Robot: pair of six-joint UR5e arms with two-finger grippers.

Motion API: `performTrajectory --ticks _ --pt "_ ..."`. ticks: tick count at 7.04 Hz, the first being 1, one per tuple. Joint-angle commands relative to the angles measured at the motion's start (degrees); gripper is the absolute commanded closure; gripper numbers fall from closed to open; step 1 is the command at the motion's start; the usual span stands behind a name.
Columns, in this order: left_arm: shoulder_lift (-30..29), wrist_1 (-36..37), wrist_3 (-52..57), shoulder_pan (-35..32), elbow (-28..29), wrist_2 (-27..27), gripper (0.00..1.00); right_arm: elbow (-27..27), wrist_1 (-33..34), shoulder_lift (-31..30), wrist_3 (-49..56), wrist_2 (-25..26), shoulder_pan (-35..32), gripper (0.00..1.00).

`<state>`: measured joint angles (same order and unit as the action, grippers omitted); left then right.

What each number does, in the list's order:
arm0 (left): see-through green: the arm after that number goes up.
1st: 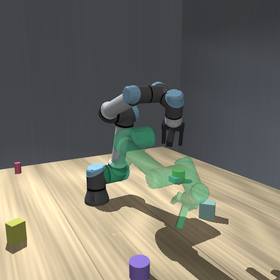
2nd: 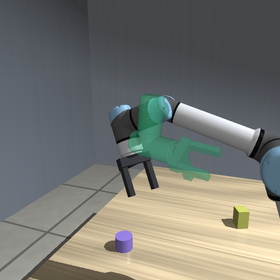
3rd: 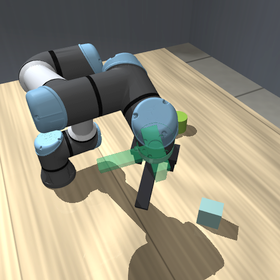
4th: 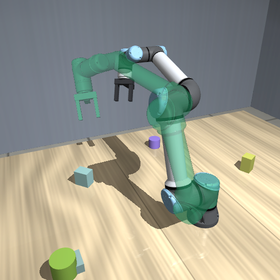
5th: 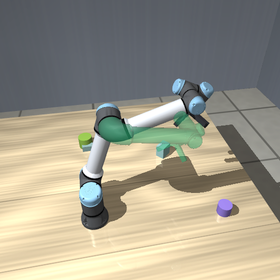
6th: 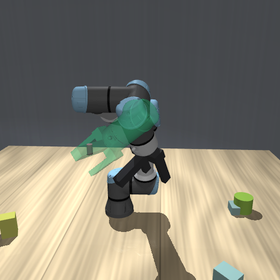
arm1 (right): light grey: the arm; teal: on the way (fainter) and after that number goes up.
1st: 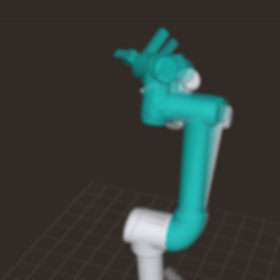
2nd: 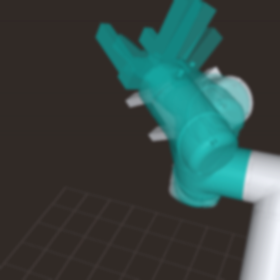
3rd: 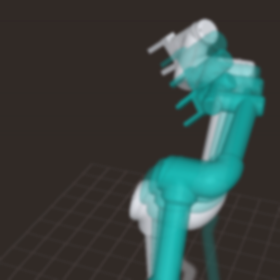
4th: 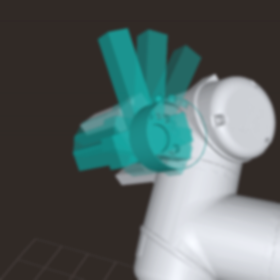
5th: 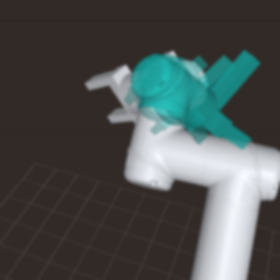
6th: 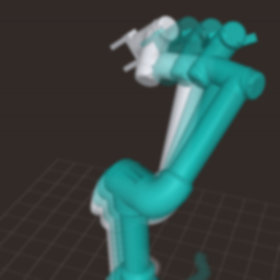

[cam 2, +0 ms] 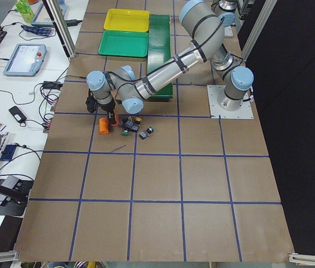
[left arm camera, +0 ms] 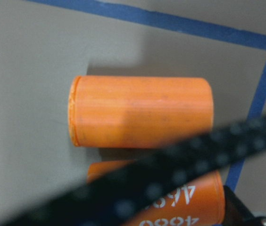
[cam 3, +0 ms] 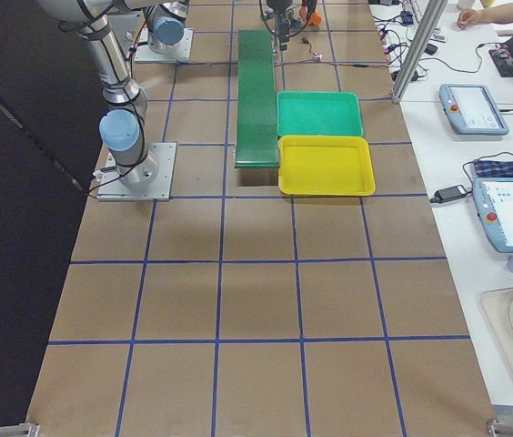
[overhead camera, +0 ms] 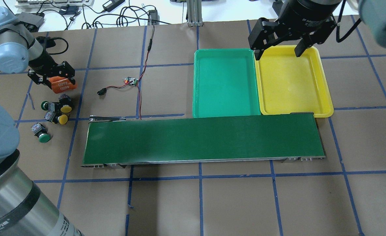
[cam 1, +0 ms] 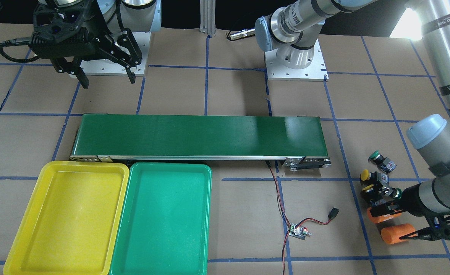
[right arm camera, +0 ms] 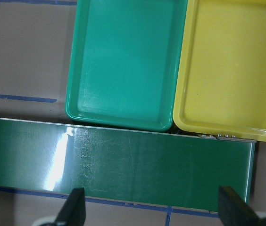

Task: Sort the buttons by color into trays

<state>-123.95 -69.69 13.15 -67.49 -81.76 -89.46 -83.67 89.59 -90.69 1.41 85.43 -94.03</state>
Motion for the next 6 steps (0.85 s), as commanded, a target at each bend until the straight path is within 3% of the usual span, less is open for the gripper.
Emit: performTrajectory --ticks 1,4,6 --pt "12.0 -7.8 -0.1 -6.0 -7.3 0.4 0.79 0.0 0.0 0.0 0.0 0.0 0.0 0.0" --pt "25.9 -9.1 -0.3 -14.4 -22.3 0.6 0.79 0.0 0.0 0.0 0.0 0.0 0.0 0.0" --pt "28.6 -7.9 -0.1 -15.5 -28.9 0.3 0.77 0.0 0.0 0.0 0.0 0.0 0.0 0.0"
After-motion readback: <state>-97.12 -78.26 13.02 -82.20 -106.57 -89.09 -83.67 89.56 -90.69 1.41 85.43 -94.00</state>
